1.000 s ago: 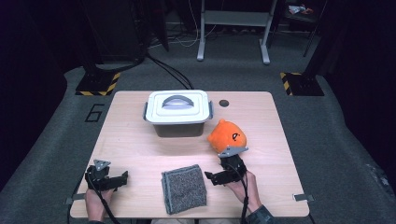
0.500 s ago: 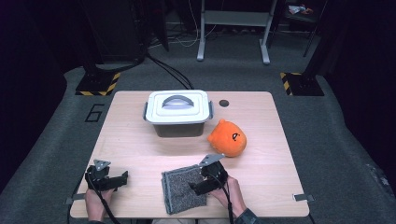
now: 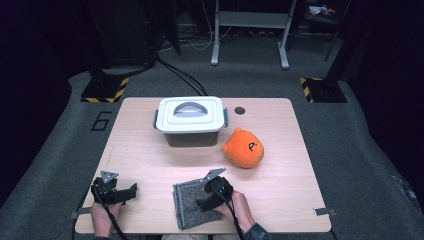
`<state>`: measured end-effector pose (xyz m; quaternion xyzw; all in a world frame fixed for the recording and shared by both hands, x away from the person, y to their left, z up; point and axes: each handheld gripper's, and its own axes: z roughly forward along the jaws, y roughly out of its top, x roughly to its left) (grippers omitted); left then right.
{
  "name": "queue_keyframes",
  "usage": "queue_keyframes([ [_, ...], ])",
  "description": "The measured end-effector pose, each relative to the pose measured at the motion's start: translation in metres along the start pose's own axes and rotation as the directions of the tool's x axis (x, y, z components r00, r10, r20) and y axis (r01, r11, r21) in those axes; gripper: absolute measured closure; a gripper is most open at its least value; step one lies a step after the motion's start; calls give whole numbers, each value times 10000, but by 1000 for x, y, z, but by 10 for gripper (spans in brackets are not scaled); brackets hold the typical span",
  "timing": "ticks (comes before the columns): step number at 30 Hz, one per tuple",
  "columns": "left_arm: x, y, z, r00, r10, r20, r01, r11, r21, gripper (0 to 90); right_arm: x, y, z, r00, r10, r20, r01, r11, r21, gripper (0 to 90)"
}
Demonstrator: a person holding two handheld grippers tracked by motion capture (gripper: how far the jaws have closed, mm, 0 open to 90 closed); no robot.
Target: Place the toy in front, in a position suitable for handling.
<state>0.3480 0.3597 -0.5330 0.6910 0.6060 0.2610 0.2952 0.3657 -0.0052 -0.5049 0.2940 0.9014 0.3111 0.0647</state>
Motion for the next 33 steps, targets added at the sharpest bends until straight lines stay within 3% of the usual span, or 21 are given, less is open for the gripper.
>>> queue_keyframes([
  [4,0,0,0,10000,13,25,-13,10000,47,2,0,-2,1,9997,-155,162,154,9998,103,315],
  [5,0,0,0,10000,15,24,-15,10000,44,2,1,-2,2,9998,24,217,-25,10000,32,339],
  [8,0,0,0,10000,11,28,-12,10000,46,2,0,-4,1,9989,-41,462,47,9999,-126,422],
  [10,0,0,0,10000,7,27,-7,10000,46,2,-1,-5,1,9989,-79,470,85,9999,-143,445],
  [14,0,0,0,10000,10,25,-10,10000,45,2,-3,-6,-1,9989,31,477,-18,9996,-276,592],
  [20,0,0,0,10000,16,24,-16,10000,41,2,-4,-9,-2,9996,-145,237,155,9990,-411,737],
  [29,0,0,0,10000,-1,0,1,10000,4,2,-9,-10,-6,9997,143,-217,-157,9978,-643,787],
  [33,0,0,0,10000,1,0,-1,10000,3,2,-12,-10,-15,9992,226,-340,-258,9947,-993,789],
])
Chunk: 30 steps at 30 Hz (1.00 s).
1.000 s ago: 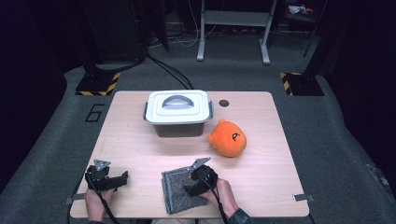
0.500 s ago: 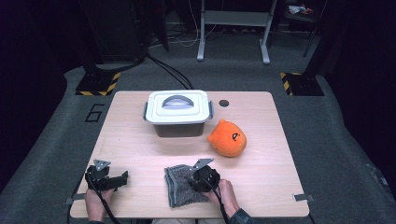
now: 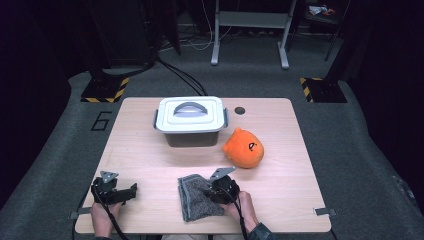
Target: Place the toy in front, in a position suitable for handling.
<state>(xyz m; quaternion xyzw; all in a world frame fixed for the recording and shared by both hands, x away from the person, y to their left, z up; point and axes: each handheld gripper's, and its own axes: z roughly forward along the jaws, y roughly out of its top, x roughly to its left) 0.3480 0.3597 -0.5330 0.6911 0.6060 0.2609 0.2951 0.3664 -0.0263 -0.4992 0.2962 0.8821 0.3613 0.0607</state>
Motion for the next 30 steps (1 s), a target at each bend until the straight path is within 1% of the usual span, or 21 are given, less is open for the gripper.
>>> queue_keyframes([
  [1,0,0,0,10000,-1,0,1,10000,0,2,-1,1,-6,9999,115,-32,-115,9999,-60,790],
  [2,0,0,0,10000,-1,0,1,10000,0,2,-1,1,-6,9999,115,-32,-115,9999,-60,790],
  [3,0,0,0,10000,-2,0,2,10000,3,2,-2,2,-12,9999,121,-73,-122,9998,-170,790],
  [4,0,0,0,10000,-2,0,2,10000,3,2,-2,2,-12,9999,121,-73,-122,9998,-170,790],
  [5,0,0,0,10000,-3,4,3,10000,3,2,-3,2,-18,9998,160,-69,-163,9992,-353,790],
  [6,0,0,0,10000,-3,4,3,10000,3,2,-3,2,-18,9998,160,-69,-163,9992,-353,790],
  [7,0,0,0,10000,12,24,-12,10000,42,2,-3,2,-23,9998,207,-13,-207,9990,-405,789],
  [8,0,0,0,10000,12,24,-12,10000,42,2,-3,2,-23,9998,207,-13,-207,9990,-405,789],
  [9,0,0,0,10000,12,25,-12,10000,42,2,-4,1,-29,9991,436,-6,-435,9980,-456,789],
  [11,0,0,0,10000,12,24,-12,10000,42,2,-5,1,-31,9993,381,3,-380,9980,-512,789],
  [12,0,0,0,10000,3,-3,-3,10000,-2,2,-6,0,-35,9989,463,13,-462,9976,-517,789],
  [15,0,0,0,10000,12,24,-12,10000,41,2,-9,-2,-44,9987,502,55,-497,9966,-653,789],
  [16,0,0,0,10000,12,24,-12,10000,41,2,-9,-2,-44,9987,502,55,-497,9966,-653,789],
  [17,0,0,0,10000,14,26,-14,10000,43,2,-10,-3,-49,9985,543,124,-532,9960,-713,788],
  [18,0,0,0,10000,14,26,-14,10000,43,2,-10,-3,-49,9985,543,124,-532,9960,-713,788],
  [25,0,0,0,10000,10,26,-10,10000,44,2,-14,-9,-69,9974,662,278,-639,9950,-765,788],
  [26,0,0,0,10000,10,26,-10,10000,44,2,-14,-9,-69,9974,662,278,-639,9950,-765,788],
  [27,0,0,0,10000,16,15,-16,10000,47,2,-14,-10,-71,9968,728,341,-701,9947,-752,787],
  [28,0,0,0,10000,13,26,-13,10000,46,2,-15,-11,-73,9970,673,384,-643,9952,-733,787],
  [29,0,0,0,10000,13,24,-13,10000,38,2,-16,-14,-76,9963,721,477,-686,9951,-715,787],
  [30,0,0,0,10000,13,24,-13,10000,38,2,-16,-14,-76,9963,721,477,-686,9951,-715,787],
])
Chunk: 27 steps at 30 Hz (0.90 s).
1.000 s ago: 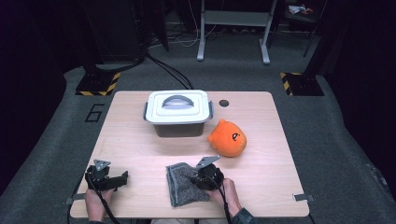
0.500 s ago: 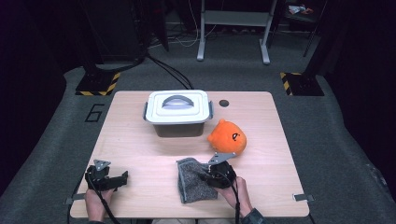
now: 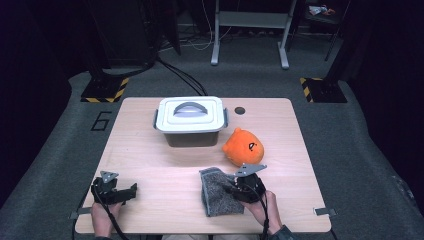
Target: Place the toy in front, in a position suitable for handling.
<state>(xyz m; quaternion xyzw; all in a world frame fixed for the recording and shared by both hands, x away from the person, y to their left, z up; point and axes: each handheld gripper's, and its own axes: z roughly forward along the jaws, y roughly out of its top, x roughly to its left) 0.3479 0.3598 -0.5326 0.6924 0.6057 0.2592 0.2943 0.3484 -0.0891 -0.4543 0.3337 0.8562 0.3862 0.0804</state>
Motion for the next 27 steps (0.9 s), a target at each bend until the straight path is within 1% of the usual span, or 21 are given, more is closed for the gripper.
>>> queue_keyframes([
  [3,0,0,0,10000,1,0,-1,10000,3,2,-5,-5,-5,9999,21,144,-21,10000,15,787],
  [5,0,0,0,10000,1,-1,-1,10000,4,2,-7,-9,-11,9995,165,286,-167,9998,88,786],
  [8,0,0,0,10000,2,-3,-2,10000,4,2,-11,-13,-16,9991,170,394,-174,9998,92,786],
  [9,0,0,0,10000,-1,-1,1,10000,2,2,-14,-17,-21,9984,239,509,-244,9997,101,786],
  [10,0,0,0,10000,3,-12,-3,10000,7,2,-14,-17,-21,9984,239,509,-244,9997,101,786],
  [12,0,0,0,10000,9,-11,-9,10000,6,2,-17,-21,-26,9975,329,628,-338,9994,125,785],
  [13,0,0,0,10000,5,-13,-5,10000,2,2,-20,-25,-31,9963,385,763,-393,9992,96,785],
  [14,0,0,0,10000,5,-13,-5,10000,2,2,-20,-25,-31,9963,385,763,-393,9992,96,785],
  [15,0,0,0,10000,4,-12,-4,10000,0,2,-23,-30,-36,9950,509,856,-518,9986,87,785],
  [16,0,0,0,10000,4,-12,-4,10000,0,2,-23,-30,-36,9950,509,856,-518,9986,87,785],
  [20,0,0,0,10000,-2,-1,2,10000,2,2,-29,-38,-46,9914,599,1164,-618,9980,128,785],
  [21,0,0,0,10000,7,-14,-7,10000,1,2,-32,-43,-51,9901,614,1265,-641,9978,171,784],
  [24,0,0,0,10000,7,-14,-7,10000,2,2,-35,-46,-54,9886,643,1365,-670,9976,155,784],
  [25,0,0,0,10000,7,-14,-7,10000,3,2,-37,-49,-59,9859,786,1474,-817,9966,147,784],
  [27,0,0,0,10000,11,-16,-11,10000,4,2,-38,-51,-61,9854,780,1516,-811,9966,141,784],
])
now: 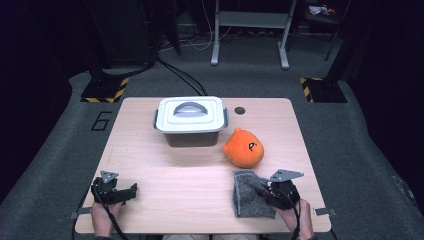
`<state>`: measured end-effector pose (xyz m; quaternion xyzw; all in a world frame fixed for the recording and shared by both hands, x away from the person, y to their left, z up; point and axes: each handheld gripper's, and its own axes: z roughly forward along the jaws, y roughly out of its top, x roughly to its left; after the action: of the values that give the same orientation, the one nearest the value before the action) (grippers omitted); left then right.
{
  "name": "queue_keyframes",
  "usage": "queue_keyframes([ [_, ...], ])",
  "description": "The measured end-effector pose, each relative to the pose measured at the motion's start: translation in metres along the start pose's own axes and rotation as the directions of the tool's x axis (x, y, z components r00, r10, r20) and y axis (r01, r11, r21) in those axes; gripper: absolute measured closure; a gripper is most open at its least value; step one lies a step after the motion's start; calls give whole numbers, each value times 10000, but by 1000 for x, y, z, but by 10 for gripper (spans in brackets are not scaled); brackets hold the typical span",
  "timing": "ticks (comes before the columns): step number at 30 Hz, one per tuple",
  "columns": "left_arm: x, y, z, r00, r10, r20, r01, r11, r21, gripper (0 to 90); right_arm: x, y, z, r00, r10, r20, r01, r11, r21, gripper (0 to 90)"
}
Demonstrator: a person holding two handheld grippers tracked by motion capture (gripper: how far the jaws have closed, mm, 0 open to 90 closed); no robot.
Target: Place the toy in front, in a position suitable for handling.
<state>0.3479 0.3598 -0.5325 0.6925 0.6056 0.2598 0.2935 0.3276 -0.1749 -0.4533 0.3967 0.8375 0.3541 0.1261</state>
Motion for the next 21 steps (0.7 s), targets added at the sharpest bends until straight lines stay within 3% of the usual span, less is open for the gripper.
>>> queue_keyframes([
  [9,0,0,0,10000,1,2,-1,10000,0,2,-21,-19,-16,9960,641,619,-639,9979,-56,784],
  [14,0,0,0,10000,3,-13,-3,10000,-18,2,-37,-29,-27,9876,1058,1159,-1046,9944,-161,783],
  [21,0,0,0,10000,9,-3,-9,10000,-3,2,-51,-37,-34,9748,1587,1570,-1545,9872,-382,782],
])
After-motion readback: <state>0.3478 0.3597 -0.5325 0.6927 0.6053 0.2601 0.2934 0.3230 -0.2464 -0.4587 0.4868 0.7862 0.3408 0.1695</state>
